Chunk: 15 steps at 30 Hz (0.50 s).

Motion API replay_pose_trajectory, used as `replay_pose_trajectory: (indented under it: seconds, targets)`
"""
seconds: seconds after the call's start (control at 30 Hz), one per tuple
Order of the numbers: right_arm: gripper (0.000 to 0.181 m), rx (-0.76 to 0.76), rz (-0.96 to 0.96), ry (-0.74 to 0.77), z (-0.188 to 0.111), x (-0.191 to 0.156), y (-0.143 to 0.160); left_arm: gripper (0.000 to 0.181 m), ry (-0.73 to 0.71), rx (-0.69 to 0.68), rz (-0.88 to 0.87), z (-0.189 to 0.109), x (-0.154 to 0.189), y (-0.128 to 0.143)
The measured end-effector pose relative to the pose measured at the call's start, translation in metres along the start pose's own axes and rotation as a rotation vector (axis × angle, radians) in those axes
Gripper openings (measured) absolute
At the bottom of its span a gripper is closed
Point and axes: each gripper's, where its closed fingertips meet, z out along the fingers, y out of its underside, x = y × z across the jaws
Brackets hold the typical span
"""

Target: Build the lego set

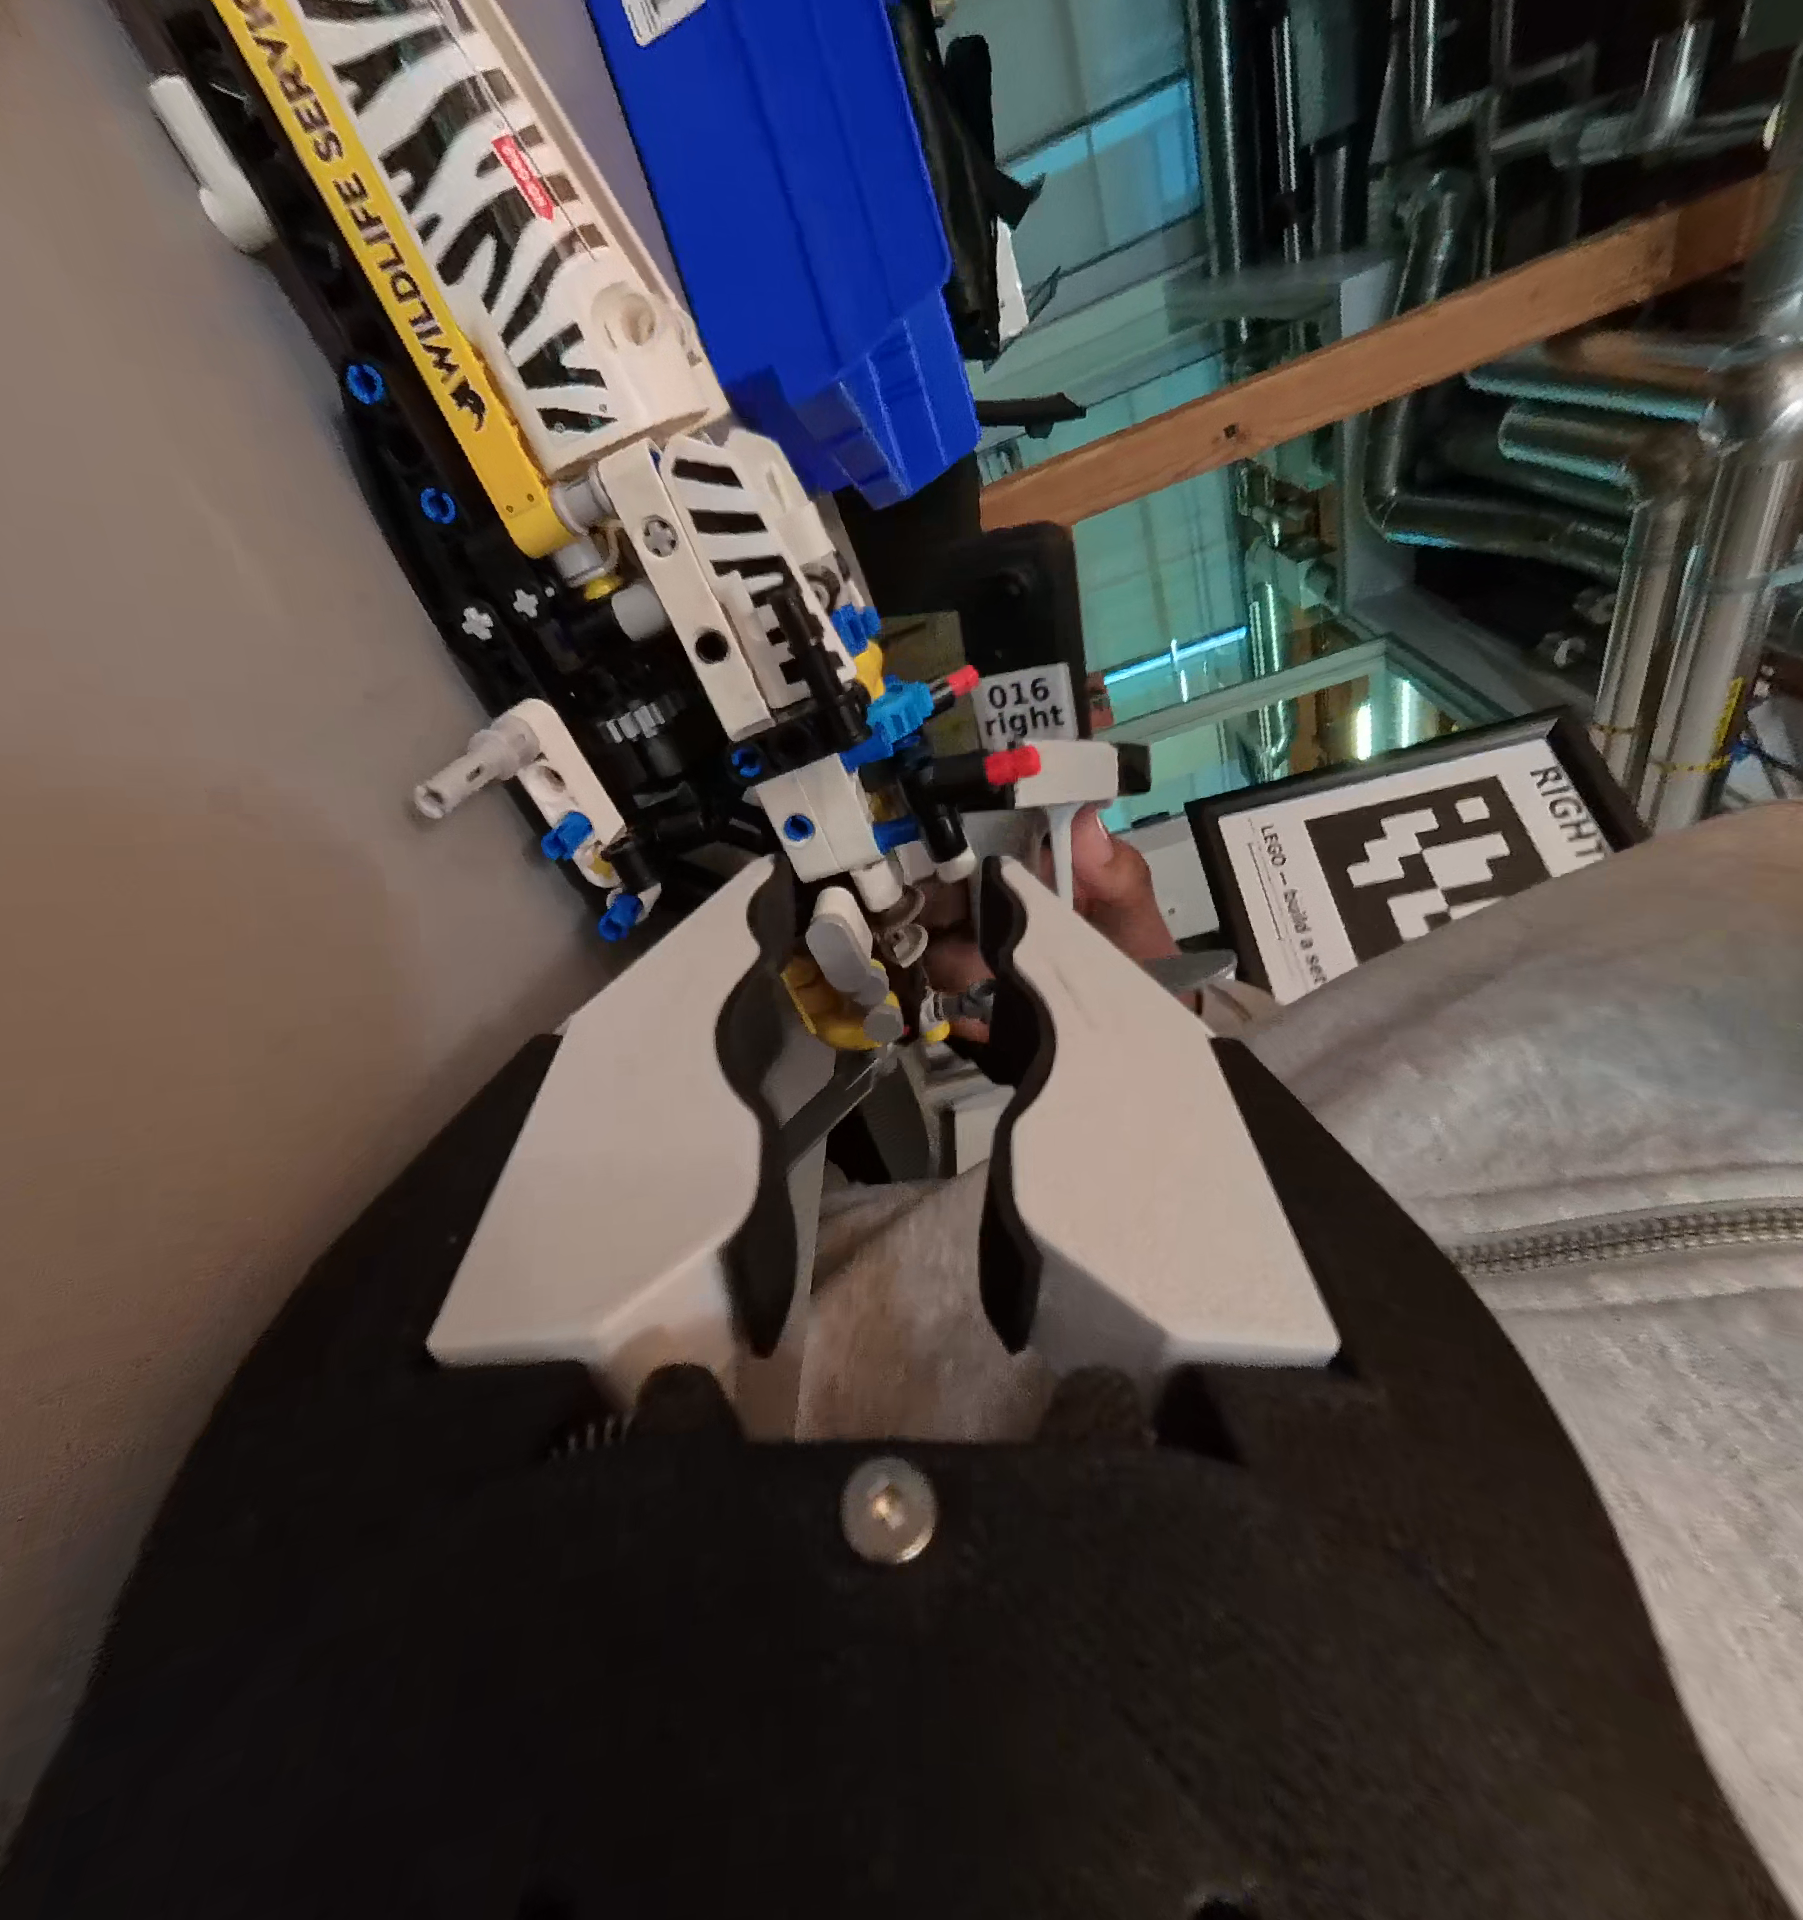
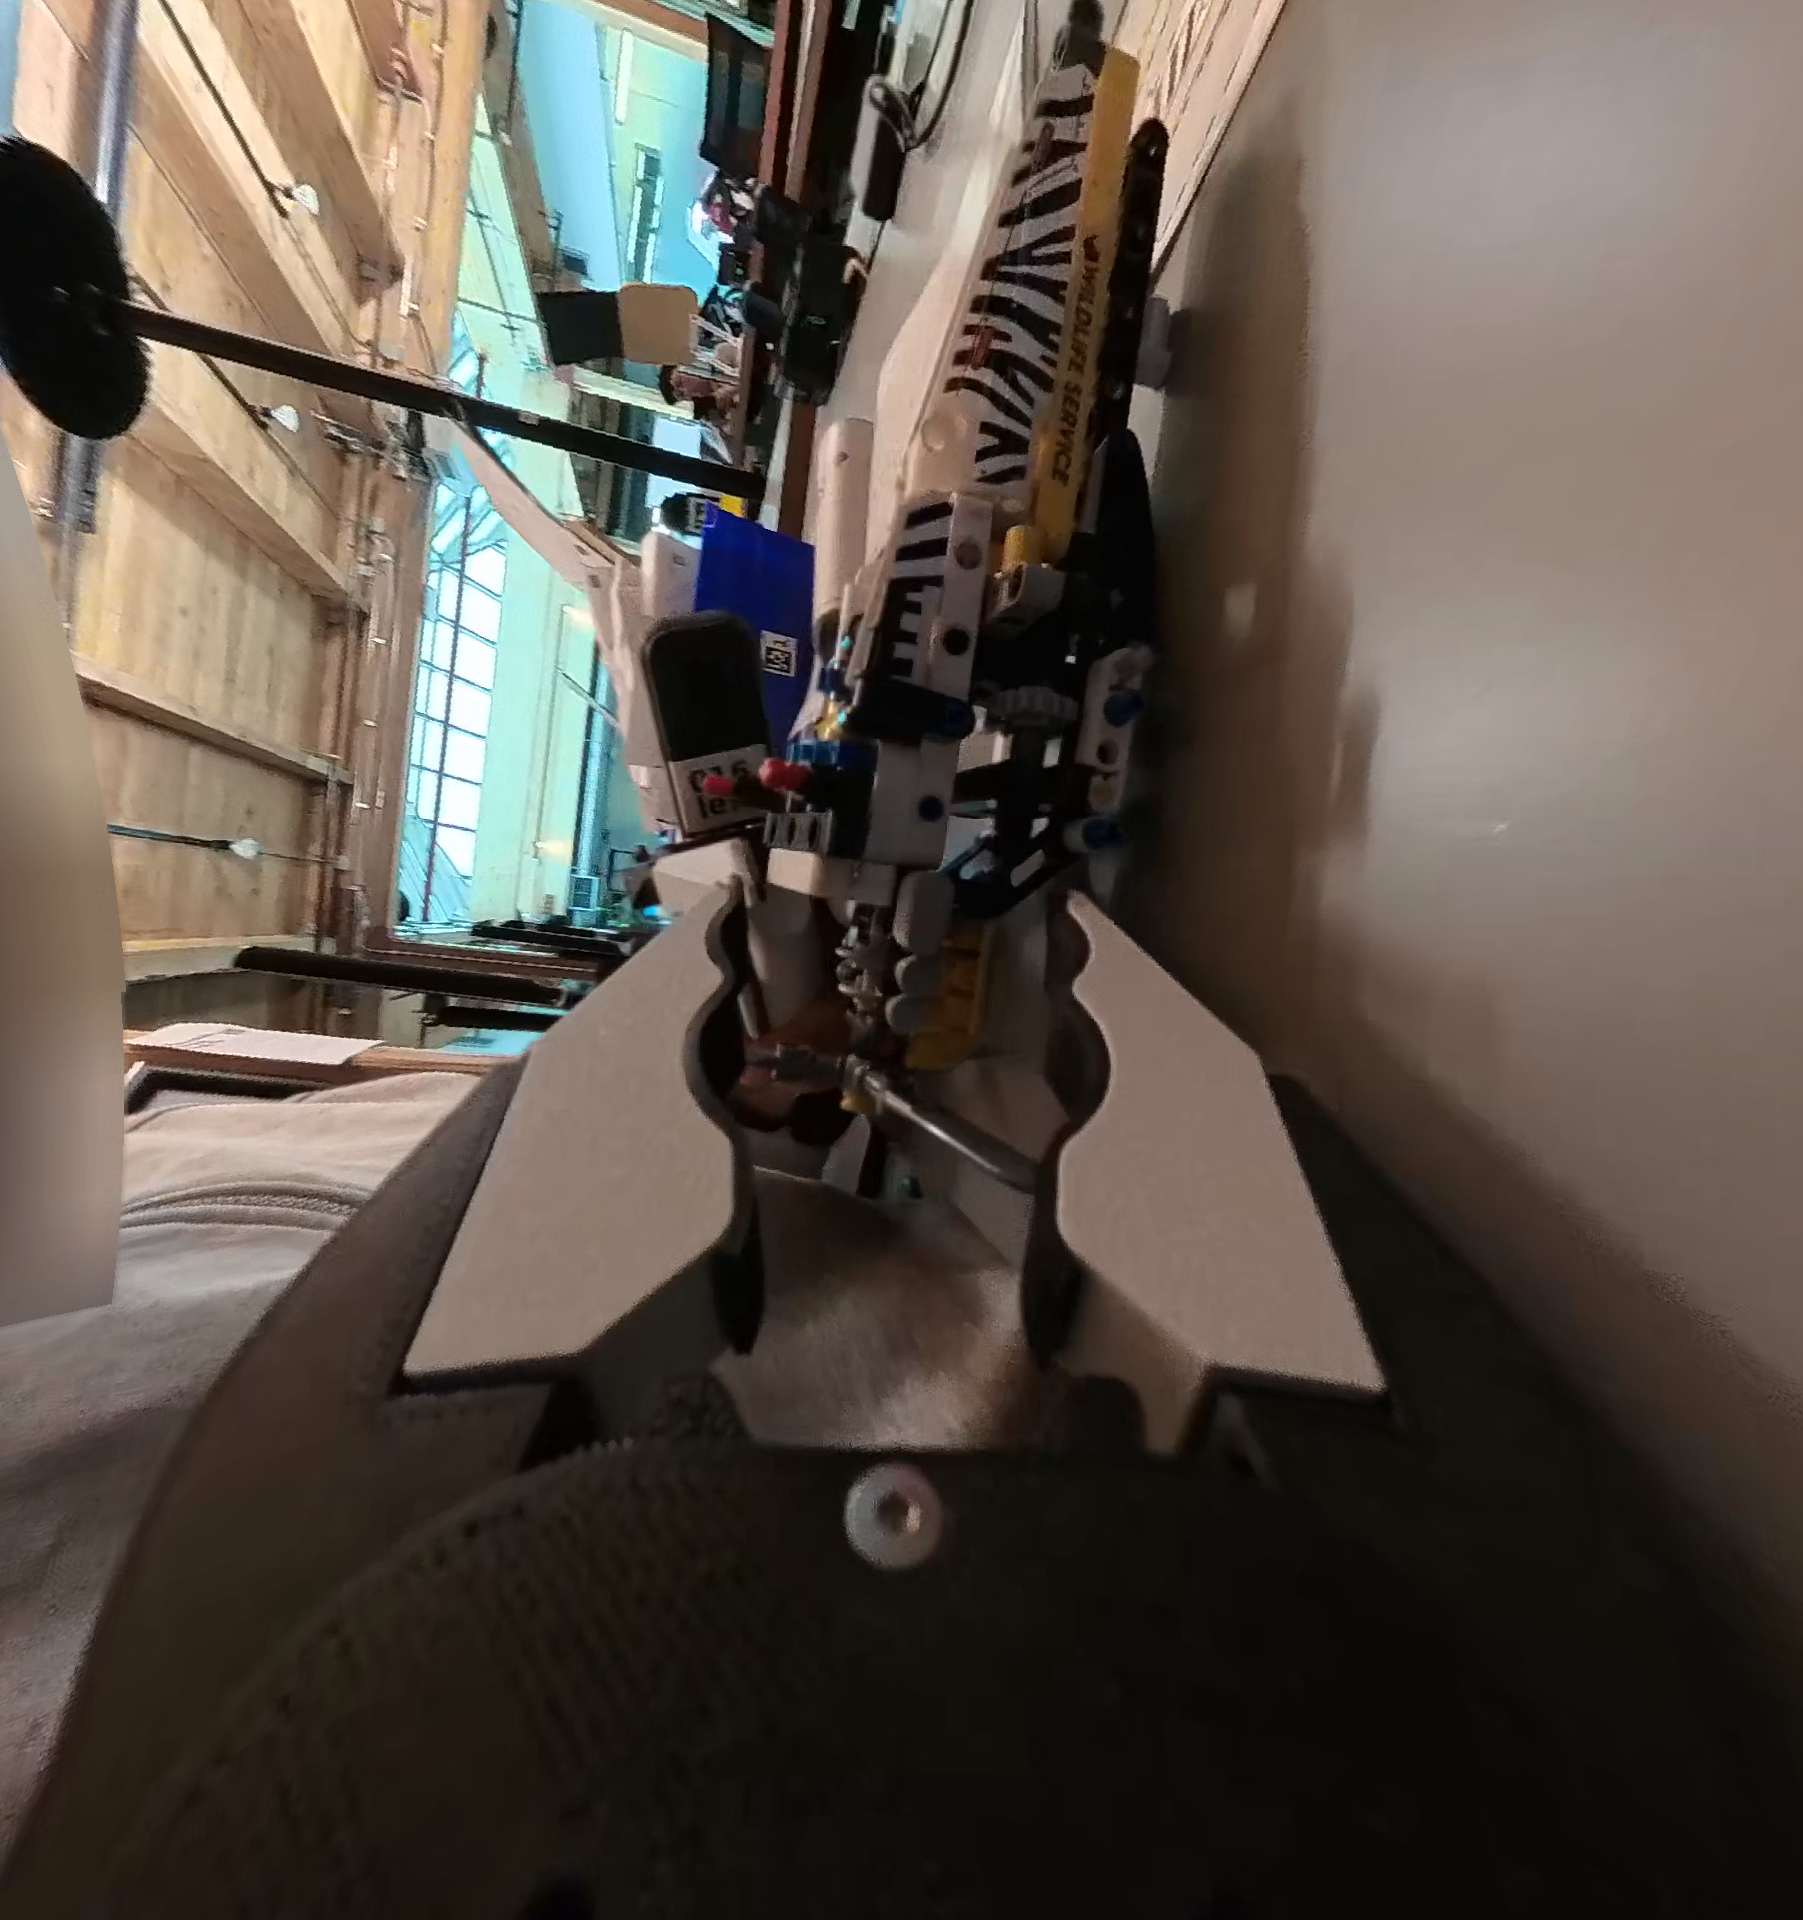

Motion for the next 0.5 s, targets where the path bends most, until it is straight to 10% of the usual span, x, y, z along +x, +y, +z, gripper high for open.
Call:
replay_pose_trajectory:
  seconds: [0.5]
  targets:
    - [0.07, 0.002, -0.037, 0.093, 0.018, -0.003, -0.003, 0.038, 0.041, -0.026, -0.016, 0.0, 0.001, -0.003]
